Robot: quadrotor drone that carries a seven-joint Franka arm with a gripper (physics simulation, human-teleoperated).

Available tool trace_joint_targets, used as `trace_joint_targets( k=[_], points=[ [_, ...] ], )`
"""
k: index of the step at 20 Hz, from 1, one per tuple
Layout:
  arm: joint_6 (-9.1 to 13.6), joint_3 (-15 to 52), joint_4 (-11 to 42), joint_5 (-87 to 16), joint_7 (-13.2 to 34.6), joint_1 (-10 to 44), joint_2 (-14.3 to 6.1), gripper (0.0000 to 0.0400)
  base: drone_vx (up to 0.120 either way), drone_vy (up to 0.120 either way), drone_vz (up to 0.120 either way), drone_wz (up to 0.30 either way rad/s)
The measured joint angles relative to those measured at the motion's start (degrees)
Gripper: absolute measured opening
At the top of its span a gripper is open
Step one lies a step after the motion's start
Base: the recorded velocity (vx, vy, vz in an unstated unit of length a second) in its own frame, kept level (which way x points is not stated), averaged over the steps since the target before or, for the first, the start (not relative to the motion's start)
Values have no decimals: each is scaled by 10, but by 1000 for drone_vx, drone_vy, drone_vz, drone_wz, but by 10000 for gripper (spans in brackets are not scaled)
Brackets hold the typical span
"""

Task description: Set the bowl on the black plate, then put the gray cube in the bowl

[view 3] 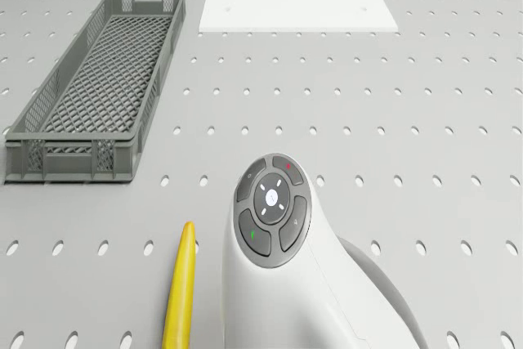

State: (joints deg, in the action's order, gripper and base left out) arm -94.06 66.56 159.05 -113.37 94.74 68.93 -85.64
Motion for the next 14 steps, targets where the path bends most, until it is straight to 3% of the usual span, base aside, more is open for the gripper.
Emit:
trace_joint_targets(
  k=[14],
  points=[
    [2, 0, 0, -1, -1, -1, 2, 100, -120, 120, 0, 0]
  ],
)
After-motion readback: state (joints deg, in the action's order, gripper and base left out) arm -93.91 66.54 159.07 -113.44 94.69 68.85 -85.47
